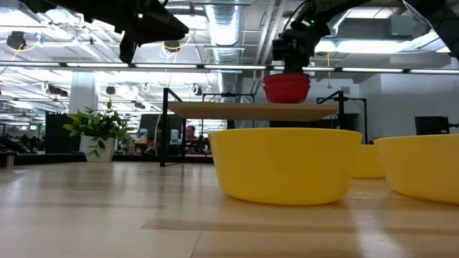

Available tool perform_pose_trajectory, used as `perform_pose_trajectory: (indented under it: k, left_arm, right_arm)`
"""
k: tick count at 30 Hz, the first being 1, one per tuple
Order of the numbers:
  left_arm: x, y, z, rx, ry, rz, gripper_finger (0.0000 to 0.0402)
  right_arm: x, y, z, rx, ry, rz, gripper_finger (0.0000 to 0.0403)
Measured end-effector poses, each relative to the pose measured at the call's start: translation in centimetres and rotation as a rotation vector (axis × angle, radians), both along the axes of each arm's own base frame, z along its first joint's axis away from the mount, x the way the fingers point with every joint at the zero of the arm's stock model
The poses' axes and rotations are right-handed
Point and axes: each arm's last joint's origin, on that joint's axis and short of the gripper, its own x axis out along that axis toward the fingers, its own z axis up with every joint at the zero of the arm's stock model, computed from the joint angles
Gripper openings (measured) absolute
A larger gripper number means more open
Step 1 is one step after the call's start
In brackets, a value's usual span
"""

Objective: Pick & Place Mini bowls
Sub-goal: Stack the white bowl on top of the white bowls on the shelf

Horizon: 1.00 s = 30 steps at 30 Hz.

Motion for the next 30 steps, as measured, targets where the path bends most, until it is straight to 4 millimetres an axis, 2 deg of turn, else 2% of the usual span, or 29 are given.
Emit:
perform_pose_trajectory:
  k: [30]
  left_arm:
    - [0.01, -0.01, 0.08, -0.003, -0.008, 0.000, 0.0044]
  right_arm:
    - [-0.79, -0.83, 0.03, -0.024, -0.016, -0.002, 0.0000]
